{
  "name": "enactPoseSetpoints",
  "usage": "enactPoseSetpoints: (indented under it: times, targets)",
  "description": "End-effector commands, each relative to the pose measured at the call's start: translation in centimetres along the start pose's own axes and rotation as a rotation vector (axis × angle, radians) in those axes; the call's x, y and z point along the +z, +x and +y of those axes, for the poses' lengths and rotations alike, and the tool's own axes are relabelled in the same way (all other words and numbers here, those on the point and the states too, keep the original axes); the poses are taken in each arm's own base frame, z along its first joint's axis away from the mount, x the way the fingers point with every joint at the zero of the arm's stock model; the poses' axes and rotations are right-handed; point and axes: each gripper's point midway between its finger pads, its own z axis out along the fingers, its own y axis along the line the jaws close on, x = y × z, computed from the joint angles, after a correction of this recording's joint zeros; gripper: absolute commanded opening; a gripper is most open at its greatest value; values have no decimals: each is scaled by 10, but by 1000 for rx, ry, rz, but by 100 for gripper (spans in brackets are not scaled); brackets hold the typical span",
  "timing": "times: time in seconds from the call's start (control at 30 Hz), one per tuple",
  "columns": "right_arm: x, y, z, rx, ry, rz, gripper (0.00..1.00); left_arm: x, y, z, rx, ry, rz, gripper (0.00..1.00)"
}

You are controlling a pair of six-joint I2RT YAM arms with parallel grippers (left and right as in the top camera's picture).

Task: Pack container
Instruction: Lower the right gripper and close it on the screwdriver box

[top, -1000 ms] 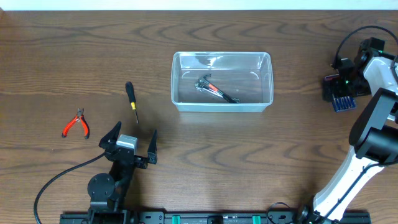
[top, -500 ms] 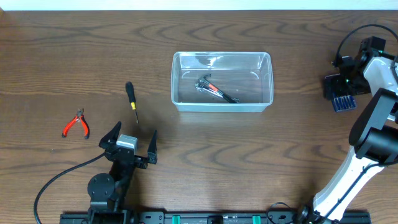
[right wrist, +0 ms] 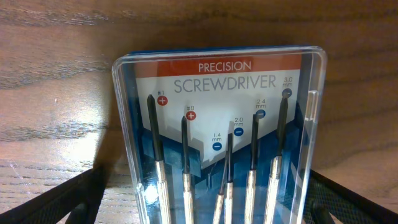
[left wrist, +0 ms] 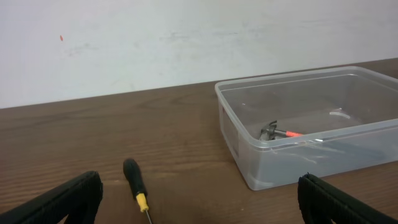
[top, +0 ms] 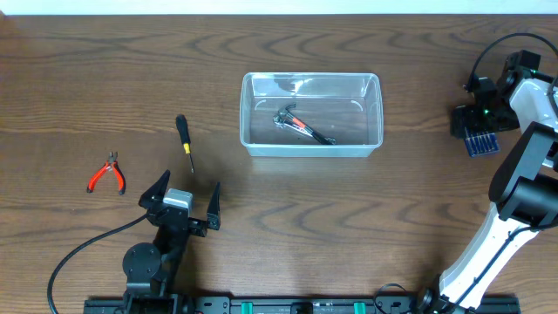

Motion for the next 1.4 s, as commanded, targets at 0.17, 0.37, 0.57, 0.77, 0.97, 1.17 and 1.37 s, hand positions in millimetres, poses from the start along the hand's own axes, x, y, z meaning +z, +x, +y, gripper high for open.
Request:
enactPoseSetpoints:
  times: [0.17,0.37,0.57,0.77,0.97,1.17,1.37]
  targets:
    - [36,21,0,13,-1,103,99,1,16,-4,-19,22,40,98]
    - [35,25,-4,16,14,118,99,1,16,-4,-19,22,40,98]
    - [35,28,-6,21,17,125,99,1,16,-4,-19,22,40,99]
    - [35,30,-7,25,15,129,95,1,16,-4,-19,22,40,98]
    - [35,32,-9,31,14,133,83,1,16,-4,-19,22,40,98]
    - [34,32,-9,32,13,135,81,1,16,-4,-19,22,40,98]
    - [34,32,-9,33,12,135,75,1,16,-4,-19,22,40,98]
